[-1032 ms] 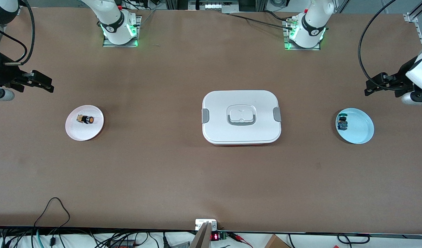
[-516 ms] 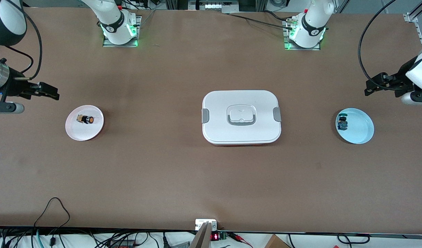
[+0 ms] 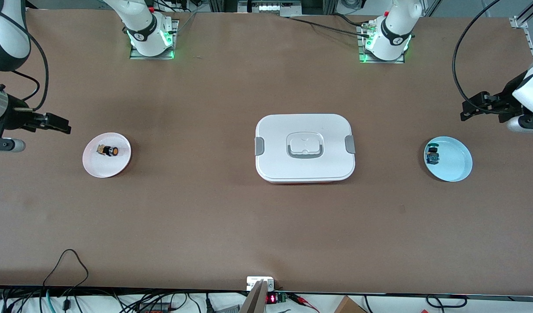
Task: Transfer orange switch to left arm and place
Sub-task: 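Move the right gripper down over the orange switch on the white plate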
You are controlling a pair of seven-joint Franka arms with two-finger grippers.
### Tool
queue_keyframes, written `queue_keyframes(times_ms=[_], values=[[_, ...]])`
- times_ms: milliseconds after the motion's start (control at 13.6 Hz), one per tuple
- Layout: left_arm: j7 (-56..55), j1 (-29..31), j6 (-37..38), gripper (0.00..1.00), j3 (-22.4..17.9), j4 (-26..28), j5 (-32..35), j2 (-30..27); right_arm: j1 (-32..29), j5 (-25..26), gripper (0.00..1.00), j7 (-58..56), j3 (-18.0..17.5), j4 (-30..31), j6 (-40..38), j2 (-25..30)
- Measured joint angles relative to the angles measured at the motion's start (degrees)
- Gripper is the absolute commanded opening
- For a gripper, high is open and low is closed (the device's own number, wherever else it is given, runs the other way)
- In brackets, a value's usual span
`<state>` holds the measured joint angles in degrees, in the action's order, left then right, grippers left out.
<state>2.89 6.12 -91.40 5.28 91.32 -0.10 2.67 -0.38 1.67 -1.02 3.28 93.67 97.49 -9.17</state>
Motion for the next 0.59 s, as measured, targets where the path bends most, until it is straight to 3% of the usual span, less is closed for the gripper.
queue_keyframes(times_ms=[590], values=[[0.0,0.0,0.0,1.00,0.0,0.0,0.0,0.0,-0.4,1.5,1.00,0.0,0.0,0.1,6.6,-8.3]])
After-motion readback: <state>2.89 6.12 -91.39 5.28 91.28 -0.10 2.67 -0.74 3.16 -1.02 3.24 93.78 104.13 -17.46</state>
